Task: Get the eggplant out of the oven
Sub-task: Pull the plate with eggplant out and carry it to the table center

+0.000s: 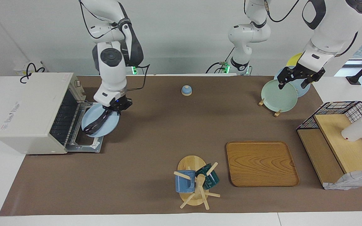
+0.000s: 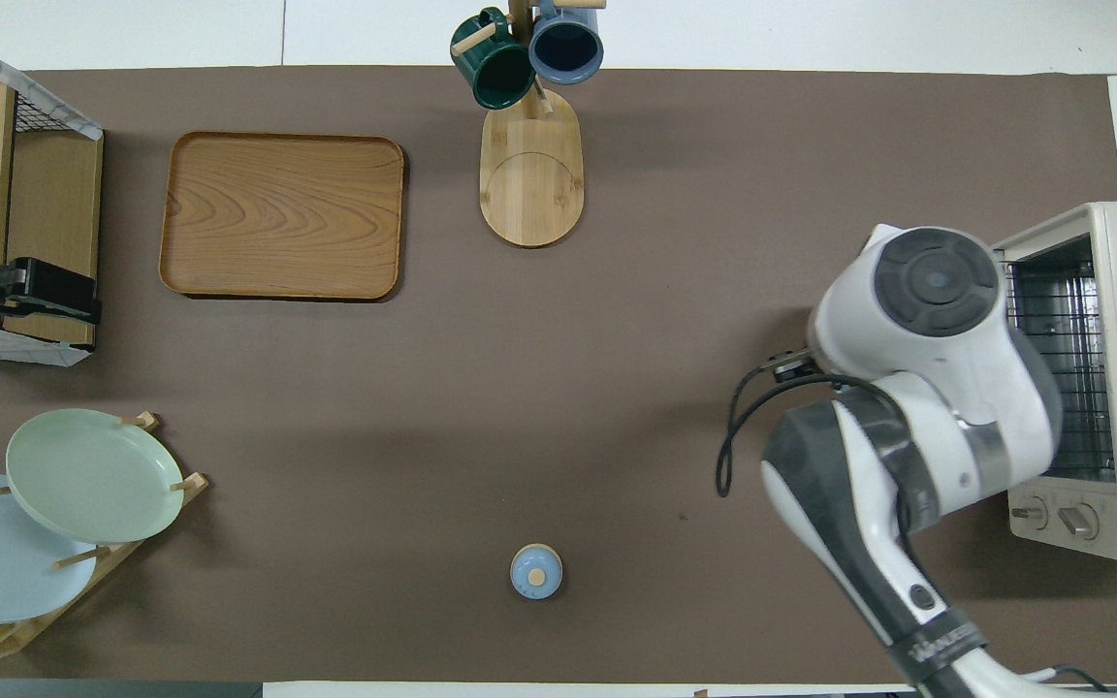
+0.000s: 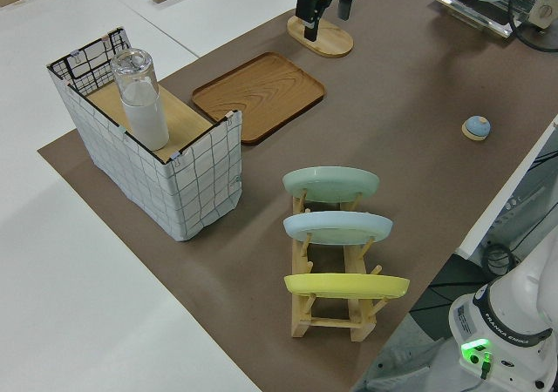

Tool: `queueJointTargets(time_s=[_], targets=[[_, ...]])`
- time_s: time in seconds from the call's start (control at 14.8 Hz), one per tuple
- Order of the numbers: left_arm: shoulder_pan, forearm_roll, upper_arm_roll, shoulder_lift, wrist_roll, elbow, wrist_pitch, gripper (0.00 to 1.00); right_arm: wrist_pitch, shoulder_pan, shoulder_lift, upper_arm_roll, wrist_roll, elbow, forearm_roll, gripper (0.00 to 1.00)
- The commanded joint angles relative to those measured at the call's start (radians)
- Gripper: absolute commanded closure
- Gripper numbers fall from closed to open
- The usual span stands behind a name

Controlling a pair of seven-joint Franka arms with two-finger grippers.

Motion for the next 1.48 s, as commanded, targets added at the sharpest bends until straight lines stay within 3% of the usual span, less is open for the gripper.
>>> queueJointTargets(time_s=[0.0,0.2,0.34,0.74,1.14,1.41], targets=[[0.014,-0.004,-0.001,-0.008,-0.009,-0.007,0.014,0.00,-0.117,0.093,0.129,0.001,0.132,0.193,-0.019,1.00],[0.030,-0.004,0.007,-0.009,-0.009,-0.011,0.019,0.00,-0.245,0.231,0.365,0.001,0.324,0.499,-0.018,1.00],[0.031,-0.004,0.007,-0.009,-0.007,-0.011,0.019,0.00,-0.267,0.314,0.510,0.002,0.476,0.652,-0.011,1.00],[0.034,-0.004,0.007,-0.009,-0.007,-0.011,0.023,0.00,-0.261,0.393,0.722,0.065,0.676,0.927,-0.007,1.00],[0.023,-0.004,0.006,-0.017,0.001,-0.040,0.072,0.00,-0.172,0.393,0.726,0.096,0.723,0.907,-0.001,1.00],[0.024,-0.004,0.006,-0.017,-0.001,-0.039,0.074,0.00,-0.023,0.393,0.708,0.096,0.736,0.806,0.021,0.99]])
